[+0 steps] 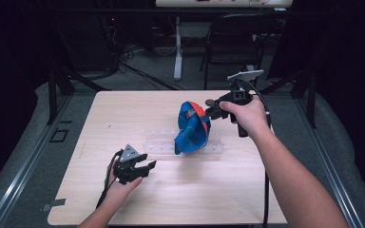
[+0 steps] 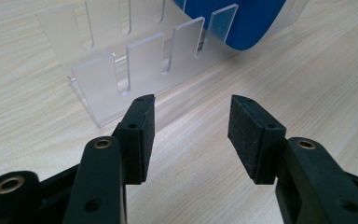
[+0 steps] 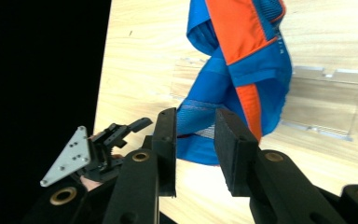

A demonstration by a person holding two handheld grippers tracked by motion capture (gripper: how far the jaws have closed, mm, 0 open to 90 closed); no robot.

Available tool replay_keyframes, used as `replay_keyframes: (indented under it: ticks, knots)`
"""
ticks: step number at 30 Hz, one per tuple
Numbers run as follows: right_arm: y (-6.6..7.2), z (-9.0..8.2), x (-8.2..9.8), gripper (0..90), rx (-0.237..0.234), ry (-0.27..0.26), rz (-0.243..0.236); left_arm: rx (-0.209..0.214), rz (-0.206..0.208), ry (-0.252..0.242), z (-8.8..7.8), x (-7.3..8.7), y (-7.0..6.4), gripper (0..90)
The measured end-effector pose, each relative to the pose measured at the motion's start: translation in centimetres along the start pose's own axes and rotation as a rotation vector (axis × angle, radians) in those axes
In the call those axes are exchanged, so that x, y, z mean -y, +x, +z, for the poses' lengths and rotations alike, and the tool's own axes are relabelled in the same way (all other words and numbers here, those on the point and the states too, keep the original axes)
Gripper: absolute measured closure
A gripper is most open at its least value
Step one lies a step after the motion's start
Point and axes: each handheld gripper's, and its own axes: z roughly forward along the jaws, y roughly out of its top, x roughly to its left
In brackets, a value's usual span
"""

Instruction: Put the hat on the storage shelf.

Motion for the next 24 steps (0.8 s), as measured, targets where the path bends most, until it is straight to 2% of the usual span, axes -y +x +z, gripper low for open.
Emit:
replay_keyframes:
  ticks: [2, 10, 13, 15, 16, 17, 22, 24]
  knots:
    - [0.0, -0.2, 0.1, 68.2, 0.002, 0.007, 0.003, 0.001, -0.006, 0.001, 0.0, 0.2, 0.1, 51.5]
    - [-0.5, -0.6, 1.7, 58.3, 0.050, -0.044, -0.068, -0.019, -0.028, -0.010, -0.6, 0.4, 1.2, 50.1]
    - [-1.1, -0.7, 2.5, 55.5, 0.063, -0.057, -0.082, -0.023, -0.048, -0.008, -0.7, 0.5, 1.6, 49.4]
    - [-1.8, -0.7, 3.4, 53.2, 0.093, -0.066, -0.099, -0.028, -0.055, -0.011, -0.9, 0.5, 1.8, 49.2]
    - [-1.8, -0.7, 3.4, 53.2, 0.093, -0.066, -0.099, -0.028, -0.055, -0.011, -0.9, 0.5, 1.8, 49.1]
    - [-2.4, -0.8, 3.9, 52.4, 0.118, -0.077, -0.114, -0.030, -0.058, -0.010, -0.9, 0.5, 1.9, 49.0]
    - [-3.5, -0.8, 5.5, 50.5, 0.142, -0.109, -0.147, -0.024, -0.059, -0.007, -1.1, 0.7, 2.0, 48.1]
    - [-4.1, -0.5, 6.4, 50.4, 0.146, -0.101, -0.165, -0.021, -0.063, -0.005, -1.3, 0.9, 2.0, 47.4]
